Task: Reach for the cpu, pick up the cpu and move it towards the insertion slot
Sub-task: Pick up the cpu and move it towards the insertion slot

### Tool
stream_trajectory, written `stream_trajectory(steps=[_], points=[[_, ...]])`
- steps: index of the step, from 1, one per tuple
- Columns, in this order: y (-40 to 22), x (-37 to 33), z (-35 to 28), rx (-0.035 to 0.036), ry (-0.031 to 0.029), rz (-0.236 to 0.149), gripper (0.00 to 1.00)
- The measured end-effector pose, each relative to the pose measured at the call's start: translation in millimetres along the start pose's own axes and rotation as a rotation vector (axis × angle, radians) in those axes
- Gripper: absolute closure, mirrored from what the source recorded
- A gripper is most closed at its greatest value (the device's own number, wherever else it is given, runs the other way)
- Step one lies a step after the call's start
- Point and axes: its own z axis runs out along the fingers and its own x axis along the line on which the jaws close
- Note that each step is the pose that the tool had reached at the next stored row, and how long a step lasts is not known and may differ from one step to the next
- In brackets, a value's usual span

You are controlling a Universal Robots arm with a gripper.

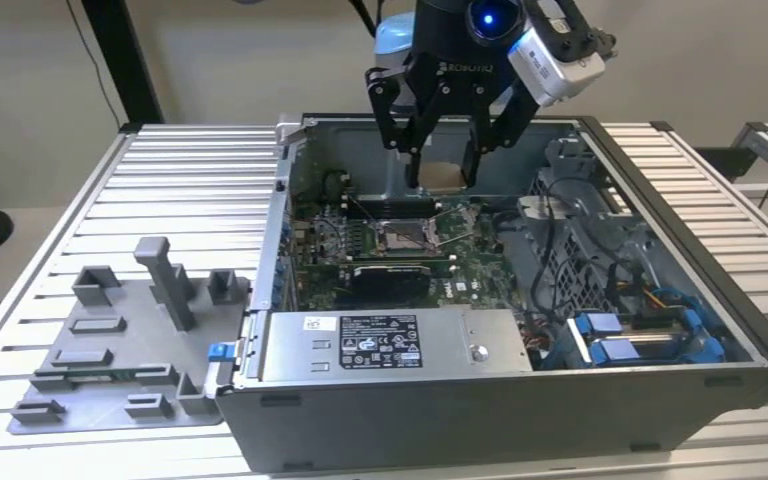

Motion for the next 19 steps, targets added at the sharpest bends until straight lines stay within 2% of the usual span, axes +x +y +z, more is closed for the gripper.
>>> stream_trajectory(steps=[5, 14, 19], points=[[10.1, -0.2, 0.4, 0.0001, -0.0001, 0.0, 1.0], [42.8, -0.8, 2.1, 0.0, 0.0, 0.0, 1.0], [58.7, -1.2, 3.3, 0.0002, 0.0001, 0.0, 1.0]])
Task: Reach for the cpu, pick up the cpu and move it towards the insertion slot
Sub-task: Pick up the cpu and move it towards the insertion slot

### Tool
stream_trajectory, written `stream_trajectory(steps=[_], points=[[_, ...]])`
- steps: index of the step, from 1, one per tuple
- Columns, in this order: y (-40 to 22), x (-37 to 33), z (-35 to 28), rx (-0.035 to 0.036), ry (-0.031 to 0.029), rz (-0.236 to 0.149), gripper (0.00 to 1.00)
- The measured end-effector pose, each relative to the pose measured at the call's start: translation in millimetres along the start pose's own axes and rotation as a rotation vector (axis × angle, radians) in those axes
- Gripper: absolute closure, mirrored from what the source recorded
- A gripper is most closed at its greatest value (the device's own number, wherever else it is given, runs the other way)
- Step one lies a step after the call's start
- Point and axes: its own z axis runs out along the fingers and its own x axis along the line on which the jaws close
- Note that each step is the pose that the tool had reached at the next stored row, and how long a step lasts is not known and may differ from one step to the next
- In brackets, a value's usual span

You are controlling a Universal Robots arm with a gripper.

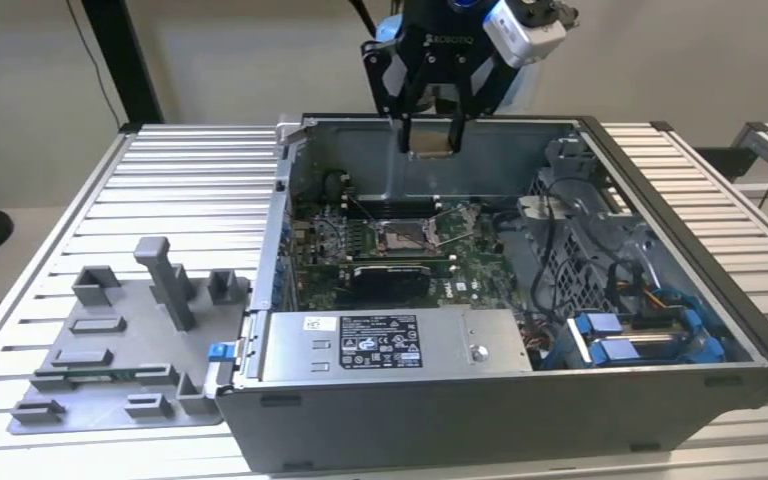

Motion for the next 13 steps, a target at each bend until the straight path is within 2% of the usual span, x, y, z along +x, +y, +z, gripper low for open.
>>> stream_trajectory(steps=[13], points=[[43.5, -0.8, 4.3, -0.0001, -0.0001, 0.0, 1.0]])
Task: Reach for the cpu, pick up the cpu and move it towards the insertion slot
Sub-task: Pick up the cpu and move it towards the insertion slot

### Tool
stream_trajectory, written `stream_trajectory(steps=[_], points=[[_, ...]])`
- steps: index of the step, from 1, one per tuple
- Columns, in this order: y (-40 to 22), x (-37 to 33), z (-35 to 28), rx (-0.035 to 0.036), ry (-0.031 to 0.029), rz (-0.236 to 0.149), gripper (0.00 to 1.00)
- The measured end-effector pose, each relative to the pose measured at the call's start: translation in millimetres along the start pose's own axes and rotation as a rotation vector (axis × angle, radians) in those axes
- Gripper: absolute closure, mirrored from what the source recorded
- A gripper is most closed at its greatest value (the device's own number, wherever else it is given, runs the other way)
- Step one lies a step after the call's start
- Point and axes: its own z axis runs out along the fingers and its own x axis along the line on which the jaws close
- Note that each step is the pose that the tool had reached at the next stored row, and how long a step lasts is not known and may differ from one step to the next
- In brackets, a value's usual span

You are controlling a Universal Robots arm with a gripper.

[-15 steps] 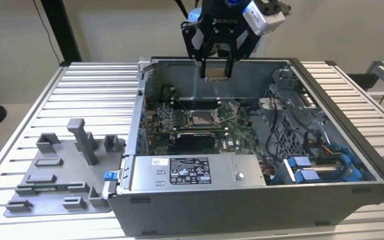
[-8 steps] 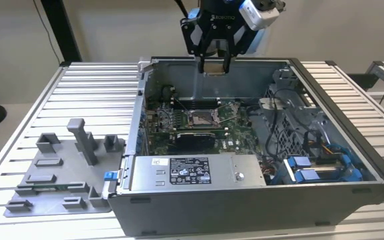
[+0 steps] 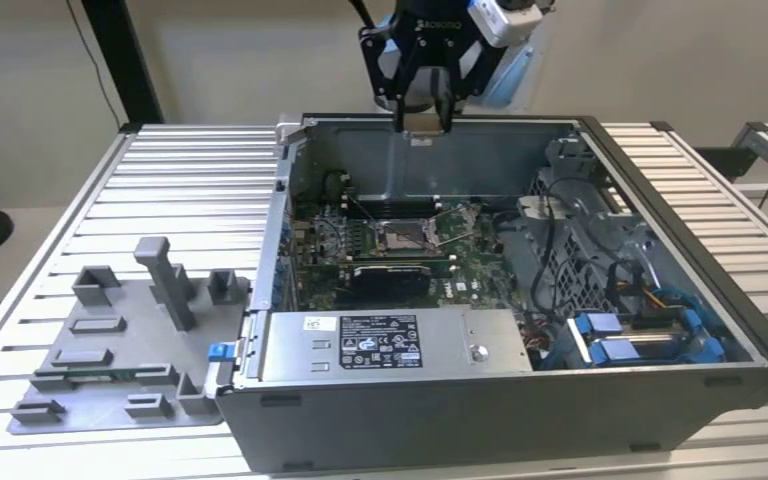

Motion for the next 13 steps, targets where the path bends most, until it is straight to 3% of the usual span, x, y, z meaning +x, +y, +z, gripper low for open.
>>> stream_trajectory(steps=[5, 13], points=[[13.9, -0.2, 3.3, 0.0, 0.0003, 0.001, 1.0], [24.9, 0.0, 13.6, -0.0001, 0.0027, 0.016, 1.0]])
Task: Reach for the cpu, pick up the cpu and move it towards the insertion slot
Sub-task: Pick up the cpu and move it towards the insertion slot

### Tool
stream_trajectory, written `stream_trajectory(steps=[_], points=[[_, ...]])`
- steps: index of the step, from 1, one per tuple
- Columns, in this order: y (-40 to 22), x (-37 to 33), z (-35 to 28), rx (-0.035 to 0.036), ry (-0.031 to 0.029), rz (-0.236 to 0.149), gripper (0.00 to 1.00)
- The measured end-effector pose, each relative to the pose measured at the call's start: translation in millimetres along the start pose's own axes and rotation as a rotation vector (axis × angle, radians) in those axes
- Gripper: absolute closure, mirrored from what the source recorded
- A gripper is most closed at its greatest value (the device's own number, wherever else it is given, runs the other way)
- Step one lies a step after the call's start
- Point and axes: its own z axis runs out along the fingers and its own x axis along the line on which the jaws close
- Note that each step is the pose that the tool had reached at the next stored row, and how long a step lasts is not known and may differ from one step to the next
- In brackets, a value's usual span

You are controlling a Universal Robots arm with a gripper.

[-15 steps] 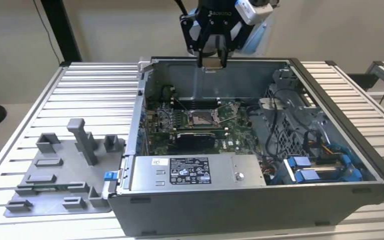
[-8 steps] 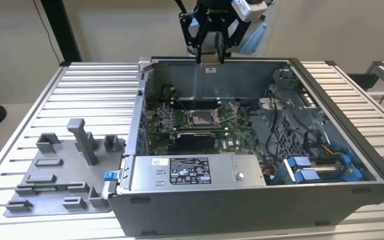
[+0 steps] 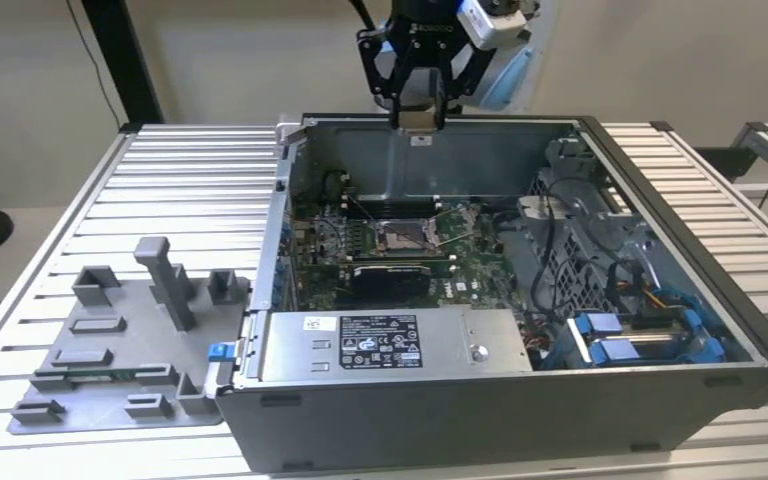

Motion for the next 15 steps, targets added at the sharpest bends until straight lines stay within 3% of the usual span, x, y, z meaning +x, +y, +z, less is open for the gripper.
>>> stream_trajectory(steps=[10, 15], points=[[15.3, 0.0, 7.7, -0.0003, -0.0007, 0.018, 1.0], [16.7, 0.0, 8.1, -0.0002, 0.0005, 0.021, 1.0]])
